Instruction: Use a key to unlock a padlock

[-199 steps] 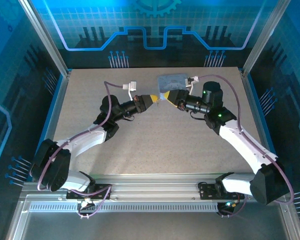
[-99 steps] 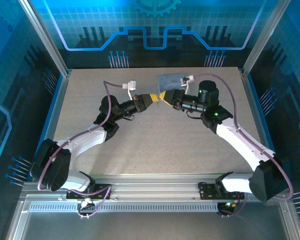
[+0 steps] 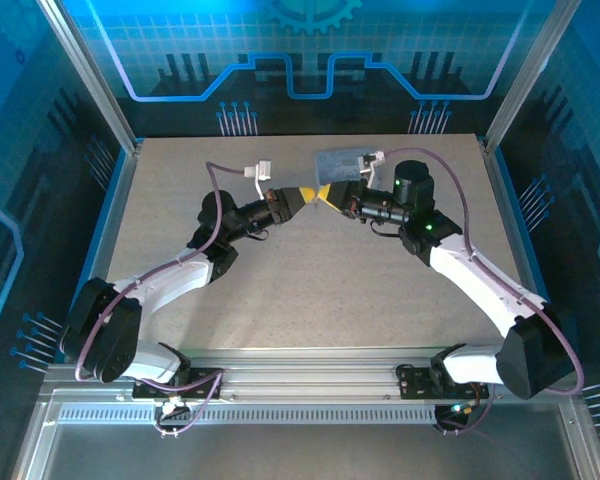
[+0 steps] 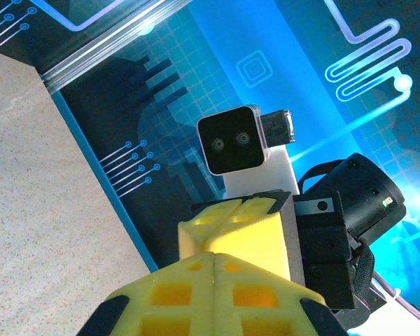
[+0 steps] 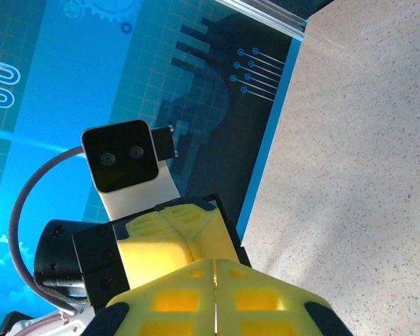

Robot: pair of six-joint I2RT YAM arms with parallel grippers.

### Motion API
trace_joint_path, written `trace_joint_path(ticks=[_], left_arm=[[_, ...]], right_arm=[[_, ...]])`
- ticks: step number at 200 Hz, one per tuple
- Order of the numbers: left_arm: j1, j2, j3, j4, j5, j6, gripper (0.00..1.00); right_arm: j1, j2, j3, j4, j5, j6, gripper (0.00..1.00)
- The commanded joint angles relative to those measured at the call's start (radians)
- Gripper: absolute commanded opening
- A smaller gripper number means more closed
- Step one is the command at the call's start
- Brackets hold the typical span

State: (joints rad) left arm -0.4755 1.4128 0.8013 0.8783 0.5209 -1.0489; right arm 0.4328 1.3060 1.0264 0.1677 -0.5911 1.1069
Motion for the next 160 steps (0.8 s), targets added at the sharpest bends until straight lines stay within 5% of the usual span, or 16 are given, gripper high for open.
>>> trace_joint_path(ticks=[1,27,43,95,117,160], left_arm=[[-0.004,-0.011,0.022,0.015,0.019,0.006,0.00],[-0.005,-0.021,0.019,-0.021,0.012,0.036,0.00],[-0.005,-0.041,0.018,-0.091,0.008,0.085,0.22],[-0.005,-0.222,-0.040,-0.391,-0.142,0.361,0.57],[-0.004,-0.308,-0.076,-0.499,-0.247,0.452,0.66],[-0.004,-0.370,-0.069,-0.643,-0.204,0.623,0.70]], right_arm=[[0.017,0.005,0.014,0.054,-0.027,-0.003,0.00],[0.014,-0.014,0.008,0.011,-0.004,-0.060,0.00],[0.003,-0.022,0.039,-0.089,-0.003,-0.128,0.00],[-0.022,0.046,0.357,-0.730,-0.001,-0.610,0.00],[-0.001,0.113,0.520,-1.036,0.116,-0.852,0.00],[0.124,0.135,0.619,-1.177,0.430,-1.100,0.00]])
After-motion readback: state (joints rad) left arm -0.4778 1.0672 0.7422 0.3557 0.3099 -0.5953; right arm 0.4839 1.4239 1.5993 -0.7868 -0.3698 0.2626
